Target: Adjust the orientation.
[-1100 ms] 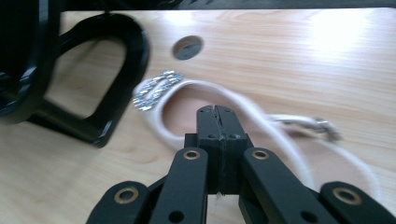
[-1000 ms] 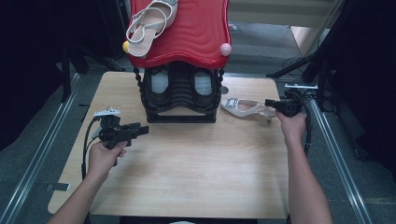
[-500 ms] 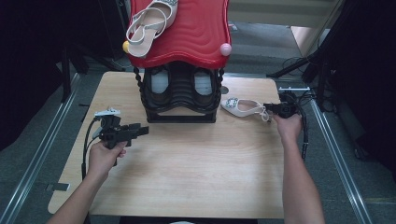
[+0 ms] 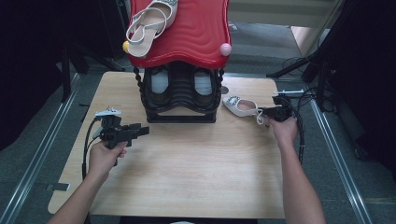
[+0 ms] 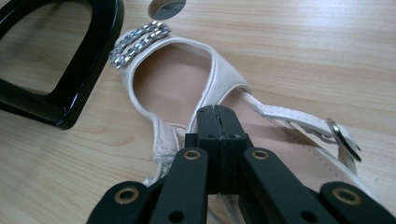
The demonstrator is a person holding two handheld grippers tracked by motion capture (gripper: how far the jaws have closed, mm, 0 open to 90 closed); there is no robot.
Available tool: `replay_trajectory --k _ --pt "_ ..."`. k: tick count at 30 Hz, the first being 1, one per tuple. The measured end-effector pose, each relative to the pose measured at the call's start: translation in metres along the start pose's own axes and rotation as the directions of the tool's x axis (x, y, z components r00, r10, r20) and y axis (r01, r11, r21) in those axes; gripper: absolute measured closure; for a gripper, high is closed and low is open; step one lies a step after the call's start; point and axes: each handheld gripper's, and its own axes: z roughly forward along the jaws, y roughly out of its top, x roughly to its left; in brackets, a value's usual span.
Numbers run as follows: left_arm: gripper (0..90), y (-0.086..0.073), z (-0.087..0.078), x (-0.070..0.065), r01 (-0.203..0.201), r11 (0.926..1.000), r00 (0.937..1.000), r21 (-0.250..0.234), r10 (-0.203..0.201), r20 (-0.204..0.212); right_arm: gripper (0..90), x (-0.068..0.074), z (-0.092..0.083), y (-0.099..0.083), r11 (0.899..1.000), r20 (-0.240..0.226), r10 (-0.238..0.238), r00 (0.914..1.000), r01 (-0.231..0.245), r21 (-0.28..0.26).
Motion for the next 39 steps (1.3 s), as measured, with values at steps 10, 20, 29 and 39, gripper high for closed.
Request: replay_trajectory --k 10,20,29,39 --pt "45.8 0.0 0.0 0.001 0.008 1.0 1.0 0.002 -0.008 0.003 90.0 0.012 -0.001 -0.012 0.999 -0.012 0.037 0.9992 -0.037 -0.018" --pt "45.4 0.001 0.001 0.001 0.007 1.0 1.0 0.007 -0.007 0.005 90.0 0.023 -0.003 -0.016 0.999 -0.055 0.051 0.9972 -0.051 -0.004" --pt "45.0 0.002 0.001 0.001 0.016 0.9999 0.9998 -0.003 -0.016 0.013 90.0 0.039 0.002 -0.019 0.998 -0.074 0.053 0.9959 -0.054 -0.012" --pt "45.0 0.002 0.001 0.002 0.016 0.9999 0.9998 -0.003 -0.016 0.014 88.2 0.039 -0.003 -0.019 0.998 -0.054 0.047 0.9974 -0.049 -0.034"
